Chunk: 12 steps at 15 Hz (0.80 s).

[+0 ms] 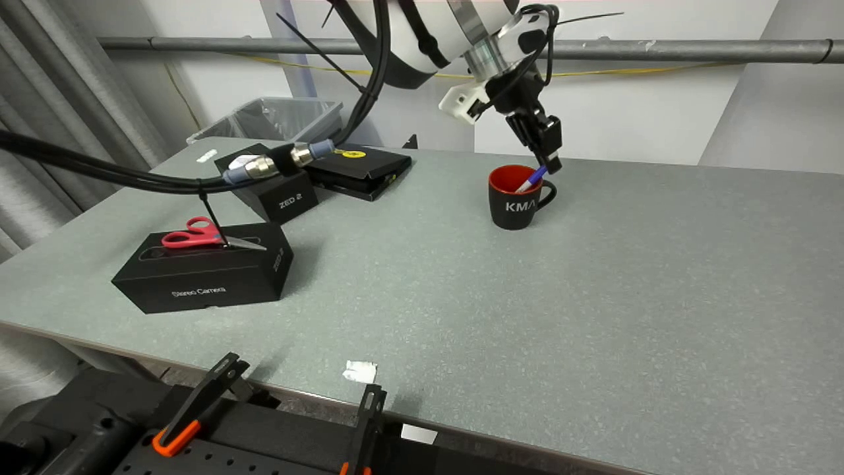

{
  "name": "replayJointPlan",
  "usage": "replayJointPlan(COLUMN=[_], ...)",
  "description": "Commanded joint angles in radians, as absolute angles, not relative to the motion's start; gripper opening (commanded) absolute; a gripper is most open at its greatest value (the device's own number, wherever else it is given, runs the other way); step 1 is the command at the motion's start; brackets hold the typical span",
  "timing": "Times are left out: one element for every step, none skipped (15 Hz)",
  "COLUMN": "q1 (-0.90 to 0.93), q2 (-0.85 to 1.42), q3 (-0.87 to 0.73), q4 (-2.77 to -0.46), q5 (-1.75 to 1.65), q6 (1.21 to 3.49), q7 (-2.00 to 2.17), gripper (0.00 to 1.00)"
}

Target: Pick up the maker from the cup and place it on the table

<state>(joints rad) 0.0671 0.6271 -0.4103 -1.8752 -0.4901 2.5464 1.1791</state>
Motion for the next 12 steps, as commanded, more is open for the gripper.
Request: replayJointPlan(q1=[0.082, 0.081, 0.08, 0.076, 0.071, 0.07, 0.069, 0.067, 0.059, 0.048, 0.04, 0.031], q2=[0.646, 0.641, 0.627, 0.605, 0.579, 0.531, 0.482, 0.428, 0.374, 0.322, 0.28, 0.243], q3=[-0.427, -0.426, -0.425, -0.419, -0.413, -0.411, -0.413, -0.413, -0.404, -0.384, -0.37, -0.345], q4=[-1.843, -1.843, -1.852, -1.865, -1.881, -1.912, -1.943, -1.976, -2.008, -2.039, -2.065, -2.092], q5=[-0.495, -0.495, -0.494, -0.489, -0.484, -0.485, -0.491, -0.494, -0.493, -0.484, -0.475, -0.459], q6=[2.565, 2.567, 2.572, 2.574, 2.575, 2.578, 2.592, 2.616, 2.637, 2.649, 2.66, 2.664], q7=[1.218, 1.217, 1.214, 1.202, 1.188, 1.173, 1.167, 1.166, 1.145, 1.102, 1.068, 1.021], gripper=[0.0, 0.02, 0.03, 0.03, 0.03, 0.03, 0.03, 0.03, 0.03, 0.03, 0.03, 0.03])
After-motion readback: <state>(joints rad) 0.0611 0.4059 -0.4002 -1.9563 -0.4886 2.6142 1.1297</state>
